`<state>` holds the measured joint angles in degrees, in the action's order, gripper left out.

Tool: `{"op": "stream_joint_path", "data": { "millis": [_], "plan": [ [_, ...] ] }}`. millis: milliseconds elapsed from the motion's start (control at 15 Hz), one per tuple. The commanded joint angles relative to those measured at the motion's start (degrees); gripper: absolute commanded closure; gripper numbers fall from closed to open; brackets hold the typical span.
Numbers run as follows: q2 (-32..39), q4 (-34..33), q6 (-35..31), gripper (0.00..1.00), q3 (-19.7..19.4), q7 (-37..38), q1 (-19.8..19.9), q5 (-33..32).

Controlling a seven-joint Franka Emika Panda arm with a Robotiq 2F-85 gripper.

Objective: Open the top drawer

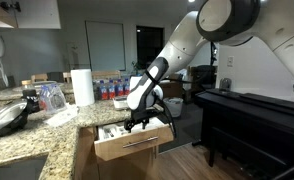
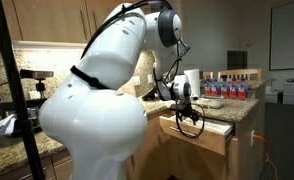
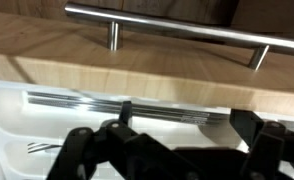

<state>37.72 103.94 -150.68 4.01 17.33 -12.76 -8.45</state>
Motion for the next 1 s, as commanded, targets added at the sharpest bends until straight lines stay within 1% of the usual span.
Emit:
{"op": "stream_joint_path", "data": {
  "millis": [0,267,333,467,800,933],
  "plan": [
    [0.8,-1.0,0.0,0.00,0.3,-3.5,0.6,2.6],
    [0.0,-0.1,0.3,0.00,0.1,-2.9,0.3,2.9],
    [-0.3,0.4,0.5,0.00,0.6,-3.2,0.7,3.5],
    [-0.4,1.1,1.1,0.00,0.0,-2.2,0.0,3.6],
    [-0.2,2.1,2.9,0.00,1.0,-2.8,0.6,5.6],
    [-0.4,2.7,3.9,0.00,1.1,-2.5,0.2,6.2]
  ]
}}
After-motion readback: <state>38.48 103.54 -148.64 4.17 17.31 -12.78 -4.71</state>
